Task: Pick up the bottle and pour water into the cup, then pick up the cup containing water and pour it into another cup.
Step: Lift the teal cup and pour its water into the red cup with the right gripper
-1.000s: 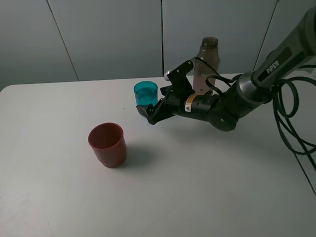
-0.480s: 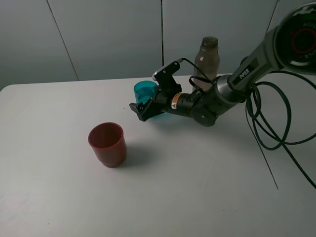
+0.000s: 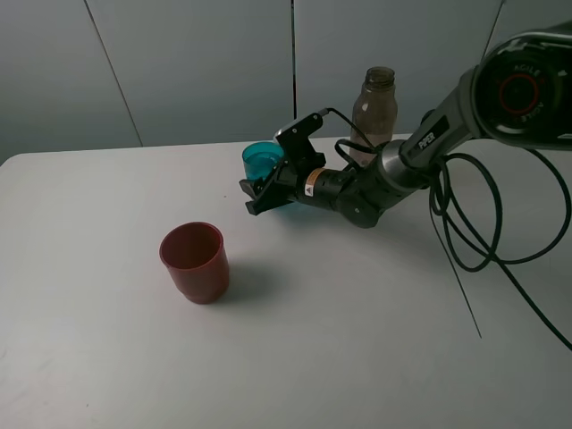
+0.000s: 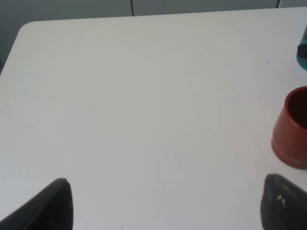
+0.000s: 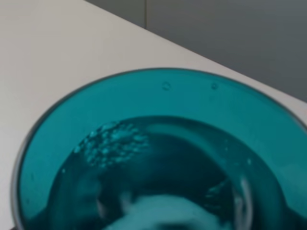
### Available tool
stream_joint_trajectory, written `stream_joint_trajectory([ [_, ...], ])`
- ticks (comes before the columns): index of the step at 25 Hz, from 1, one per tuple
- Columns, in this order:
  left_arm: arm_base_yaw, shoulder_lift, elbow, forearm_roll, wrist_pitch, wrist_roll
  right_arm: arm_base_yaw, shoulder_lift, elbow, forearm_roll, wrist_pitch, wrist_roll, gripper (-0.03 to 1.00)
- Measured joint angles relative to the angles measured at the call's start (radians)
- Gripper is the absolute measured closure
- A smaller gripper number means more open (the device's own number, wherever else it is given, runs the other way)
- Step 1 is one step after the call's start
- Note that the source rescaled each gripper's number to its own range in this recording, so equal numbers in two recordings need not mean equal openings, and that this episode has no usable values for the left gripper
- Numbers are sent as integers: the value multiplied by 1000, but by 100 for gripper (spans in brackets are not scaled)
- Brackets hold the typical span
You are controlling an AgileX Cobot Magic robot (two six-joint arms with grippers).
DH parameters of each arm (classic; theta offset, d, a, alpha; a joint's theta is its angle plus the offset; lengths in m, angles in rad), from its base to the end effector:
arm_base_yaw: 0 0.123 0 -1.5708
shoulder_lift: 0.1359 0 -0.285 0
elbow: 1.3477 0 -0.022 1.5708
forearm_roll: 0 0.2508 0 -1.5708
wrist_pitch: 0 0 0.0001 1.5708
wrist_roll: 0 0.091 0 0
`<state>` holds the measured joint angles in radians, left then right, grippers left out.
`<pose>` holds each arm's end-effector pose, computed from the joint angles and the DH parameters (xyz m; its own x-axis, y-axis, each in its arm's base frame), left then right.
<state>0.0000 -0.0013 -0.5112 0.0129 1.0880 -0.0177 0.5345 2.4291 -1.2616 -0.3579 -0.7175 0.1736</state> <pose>-0.0075 0.0010 0.2782 -0.4689 -0.0117 -0.8831 -0.0156 0.9999 -0.0050 0.3836 0.2514 0.0333 -0.2610 -0.2686 -0.9272 -0.7086 0.7056 -0.0049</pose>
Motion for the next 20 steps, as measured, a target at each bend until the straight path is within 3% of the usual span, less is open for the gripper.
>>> stream_joint_trajectory([
  [20, 0, 0, 0, 0, 0, -4, 0, 2, 0, 5, -8, -2, 93],
])
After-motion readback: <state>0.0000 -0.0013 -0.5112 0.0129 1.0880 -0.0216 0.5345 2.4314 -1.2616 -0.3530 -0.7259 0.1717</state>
